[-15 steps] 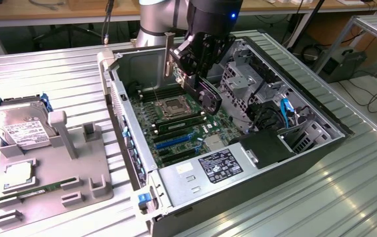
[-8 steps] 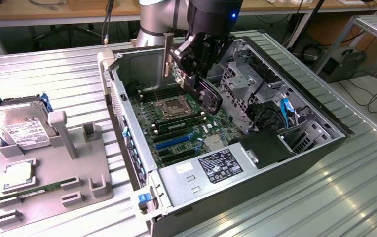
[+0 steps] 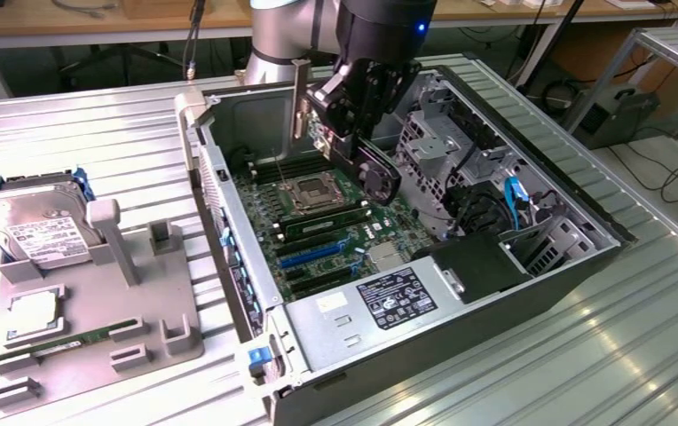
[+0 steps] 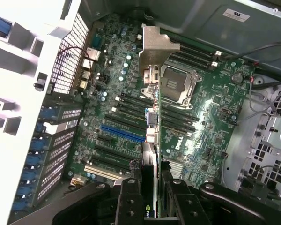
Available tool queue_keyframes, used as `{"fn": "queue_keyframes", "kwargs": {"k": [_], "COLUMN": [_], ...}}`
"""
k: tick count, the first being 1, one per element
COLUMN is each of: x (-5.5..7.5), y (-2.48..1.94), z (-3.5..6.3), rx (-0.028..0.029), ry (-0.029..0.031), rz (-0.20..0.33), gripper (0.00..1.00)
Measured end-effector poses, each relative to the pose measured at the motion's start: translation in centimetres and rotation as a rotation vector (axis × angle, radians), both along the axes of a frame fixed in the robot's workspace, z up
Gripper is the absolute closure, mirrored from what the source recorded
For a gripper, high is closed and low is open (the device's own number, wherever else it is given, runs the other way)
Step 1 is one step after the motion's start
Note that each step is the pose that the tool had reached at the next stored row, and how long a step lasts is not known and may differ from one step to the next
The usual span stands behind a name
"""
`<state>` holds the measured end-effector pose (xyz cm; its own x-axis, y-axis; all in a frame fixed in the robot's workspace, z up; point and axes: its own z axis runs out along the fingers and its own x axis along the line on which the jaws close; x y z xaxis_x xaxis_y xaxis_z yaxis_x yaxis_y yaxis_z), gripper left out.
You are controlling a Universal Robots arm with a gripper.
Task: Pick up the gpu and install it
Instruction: 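Insert the gpu into the slot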
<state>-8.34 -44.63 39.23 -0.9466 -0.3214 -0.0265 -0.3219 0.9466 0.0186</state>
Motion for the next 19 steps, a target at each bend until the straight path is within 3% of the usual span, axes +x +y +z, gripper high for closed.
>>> {"fn": "queue_keyframes", "kwargs": {"k": [13, 19], "x": [0.02, 0.09], "y": [0.0, 0.0], "z": [0.0, 0.0], "rx": [-0.0001, 0.0], "ry": [0.0, 0.0], "rz": [0.055, 0.302], "gripper": [0.74, 0.74]}}
